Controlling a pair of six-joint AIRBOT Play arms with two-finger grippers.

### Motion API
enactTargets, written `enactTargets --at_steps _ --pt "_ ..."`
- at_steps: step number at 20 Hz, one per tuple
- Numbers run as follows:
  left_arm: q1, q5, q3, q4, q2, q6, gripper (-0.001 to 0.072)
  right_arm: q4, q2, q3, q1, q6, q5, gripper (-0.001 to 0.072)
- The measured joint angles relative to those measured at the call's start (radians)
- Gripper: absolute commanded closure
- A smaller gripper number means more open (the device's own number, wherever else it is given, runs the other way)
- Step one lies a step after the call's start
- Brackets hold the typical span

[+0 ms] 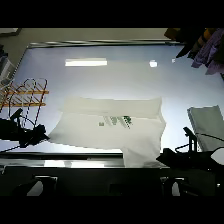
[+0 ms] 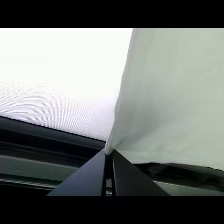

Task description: Fold the clothes and pants, and hang the long-sleeved shirts on hangers.

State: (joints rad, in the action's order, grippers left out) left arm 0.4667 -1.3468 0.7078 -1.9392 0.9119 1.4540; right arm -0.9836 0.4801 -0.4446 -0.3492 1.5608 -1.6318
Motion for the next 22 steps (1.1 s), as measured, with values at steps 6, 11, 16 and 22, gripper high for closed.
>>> enactTargets --at_steps 6,11,16,22 --pt "-0.001 0.079 0.057 -0.056 0.016 -0.040 0.0692 0.124 0.098 -0.040 0.000 -0.006 0.216 0.0682" --pt "-0.024 0.199 0.192 -0.090 0.197 -0.040 0.0692 0.285 0.474 -0.245 0.000 -0.166 0.403 0.0682" --pt "-0.097 0.274 0.388 -0.094 0.425 -0.041 0.0692 0.346 0.774 -0.486 0.000 -0.236 0.469 0.0682" --pt "-0.157 0.295 0.641 -0.076 0.655 -0.042 0.0692 0.352 0.930 -0.639 0.035 -0.252 0.557 0.0682"
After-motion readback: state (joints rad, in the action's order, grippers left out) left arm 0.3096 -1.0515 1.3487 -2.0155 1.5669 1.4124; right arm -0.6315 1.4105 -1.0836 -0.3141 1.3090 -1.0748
